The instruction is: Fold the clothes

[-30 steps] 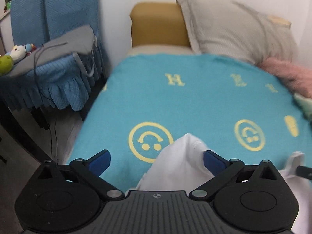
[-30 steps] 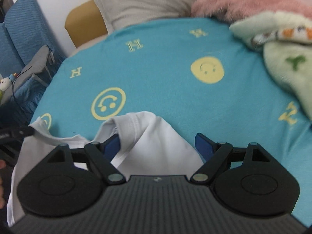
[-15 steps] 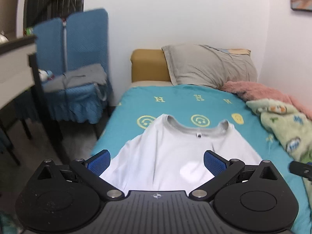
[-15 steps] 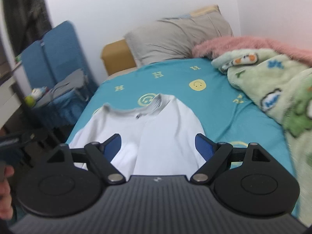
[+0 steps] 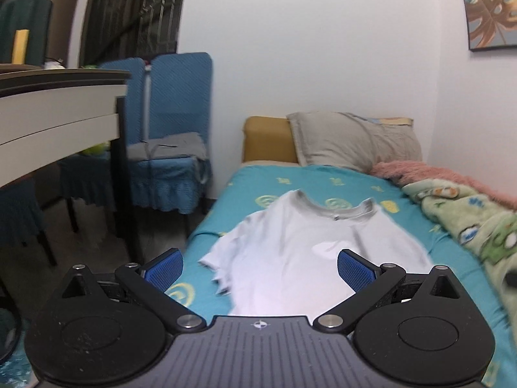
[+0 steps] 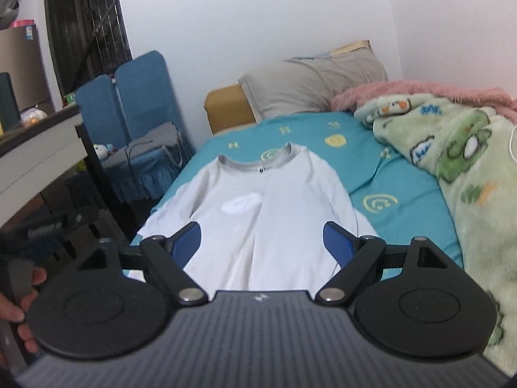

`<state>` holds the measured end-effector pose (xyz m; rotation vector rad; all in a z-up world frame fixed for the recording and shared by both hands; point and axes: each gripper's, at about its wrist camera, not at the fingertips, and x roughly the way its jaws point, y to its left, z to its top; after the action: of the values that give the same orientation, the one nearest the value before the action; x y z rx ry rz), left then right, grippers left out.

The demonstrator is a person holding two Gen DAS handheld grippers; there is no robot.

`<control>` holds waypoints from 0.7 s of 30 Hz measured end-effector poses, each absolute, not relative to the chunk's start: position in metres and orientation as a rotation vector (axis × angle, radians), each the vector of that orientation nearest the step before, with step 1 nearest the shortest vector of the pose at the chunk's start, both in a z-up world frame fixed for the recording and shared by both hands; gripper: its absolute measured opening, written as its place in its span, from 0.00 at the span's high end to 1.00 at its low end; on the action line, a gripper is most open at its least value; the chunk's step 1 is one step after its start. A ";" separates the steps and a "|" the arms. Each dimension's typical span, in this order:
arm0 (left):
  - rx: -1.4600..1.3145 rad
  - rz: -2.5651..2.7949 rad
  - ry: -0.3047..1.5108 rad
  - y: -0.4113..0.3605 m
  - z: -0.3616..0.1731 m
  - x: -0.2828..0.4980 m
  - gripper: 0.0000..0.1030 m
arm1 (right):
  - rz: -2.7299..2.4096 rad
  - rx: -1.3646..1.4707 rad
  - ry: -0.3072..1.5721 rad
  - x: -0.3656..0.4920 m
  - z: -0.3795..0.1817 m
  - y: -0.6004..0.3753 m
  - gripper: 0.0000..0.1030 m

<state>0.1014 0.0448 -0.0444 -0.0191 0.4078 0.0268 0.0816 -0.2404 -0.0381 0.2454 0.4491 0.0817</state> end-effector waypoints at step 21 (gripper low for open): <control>-0.536 0.120 0.531 0.135 -0.106 0.163 0.06 | 0.027 0.419 0.541 0.102 -0.059 -0.258 0.18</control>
<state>0.1630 0.1353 -0.1062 -0.5360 0.5311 0.1200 0.1018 -0.2584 -0.0594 0.4191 0.5407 0.0267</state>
